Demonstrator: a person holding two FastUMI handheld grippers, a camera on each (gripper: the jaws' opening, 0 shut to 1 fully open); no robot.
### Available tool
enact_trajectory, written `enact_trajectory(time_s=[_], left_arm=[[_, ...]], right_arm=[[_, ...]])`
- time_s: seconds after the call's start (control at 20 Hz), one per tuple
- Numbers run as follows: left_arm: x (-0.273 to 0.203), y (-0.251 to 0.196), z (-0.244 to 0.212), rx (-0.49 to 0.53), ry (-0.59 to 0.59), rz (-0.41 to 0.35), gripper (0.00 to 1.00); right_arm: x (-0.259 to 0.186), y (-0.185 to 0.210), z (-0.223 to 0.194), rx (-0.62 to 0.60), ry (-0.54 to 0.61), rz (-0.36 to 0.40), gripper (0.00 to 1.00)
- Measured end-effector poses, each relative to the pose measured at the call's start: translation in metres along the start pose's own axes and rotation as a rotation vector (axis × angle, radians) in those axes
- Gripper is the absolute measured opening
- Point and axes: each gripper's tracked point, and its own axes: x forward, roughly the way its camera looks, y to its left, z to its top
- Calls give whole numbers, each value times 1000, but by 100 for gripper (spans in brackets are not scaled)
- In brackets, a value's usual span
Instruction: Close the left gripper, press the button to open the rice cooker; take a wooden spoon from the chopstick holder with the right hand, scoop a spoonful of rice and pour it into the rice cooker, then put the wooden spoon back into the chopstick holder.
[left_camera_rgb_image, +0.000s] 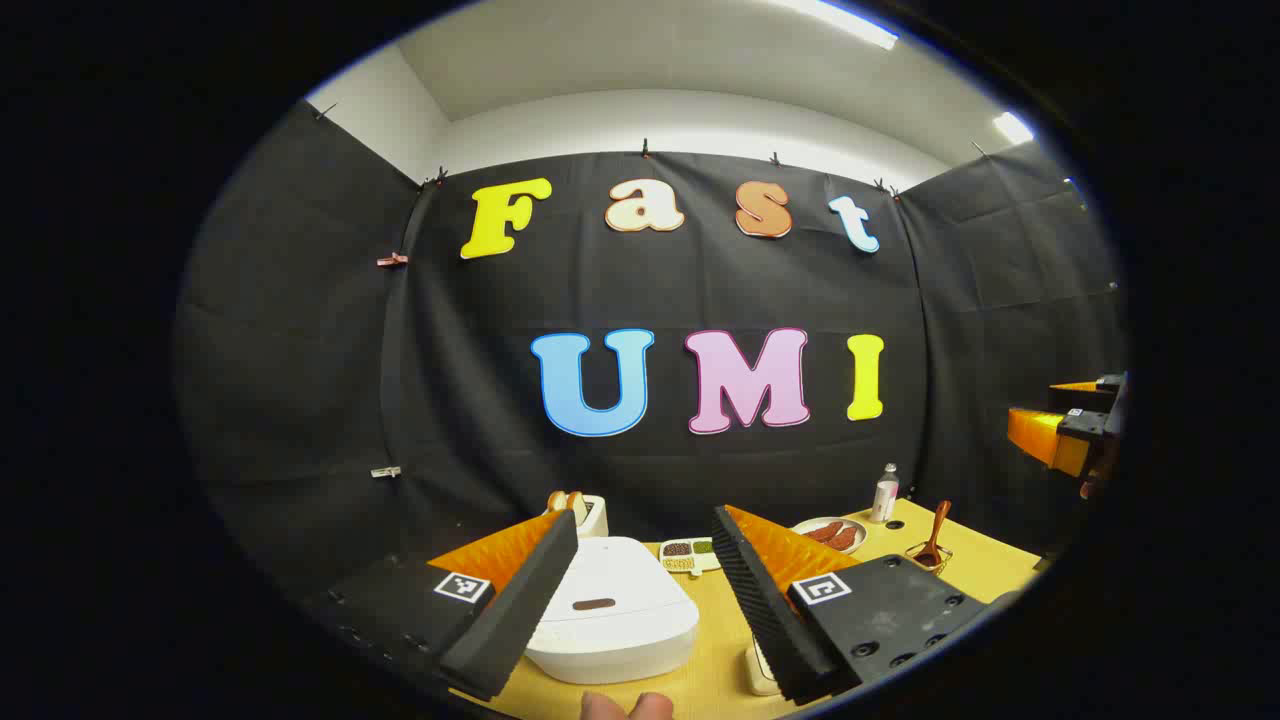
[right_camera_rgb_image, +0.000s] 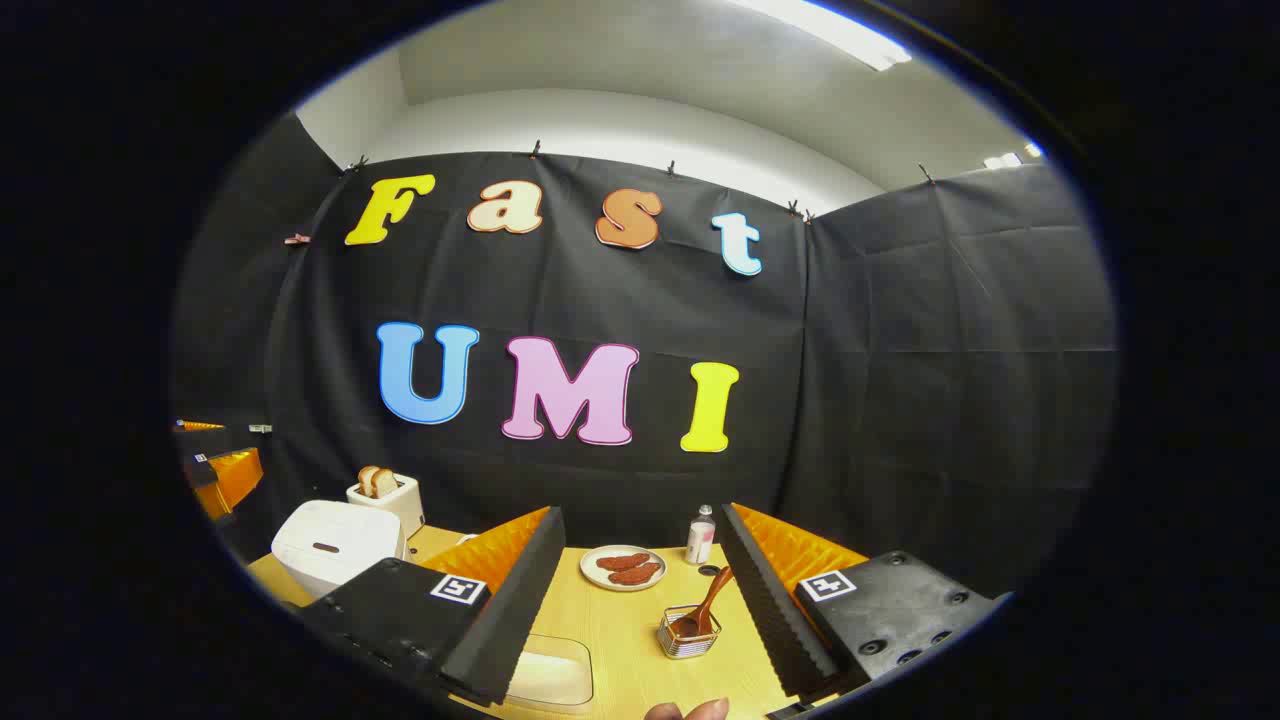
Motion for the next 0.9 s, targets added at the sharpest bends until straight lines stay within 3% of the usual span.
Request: enact_trajectory(time_s=[0.9], left_arm=[[12,17,-3,-21,12,9,94]], right_arm=[[4,-1,10,-2,-29,-7,98]])
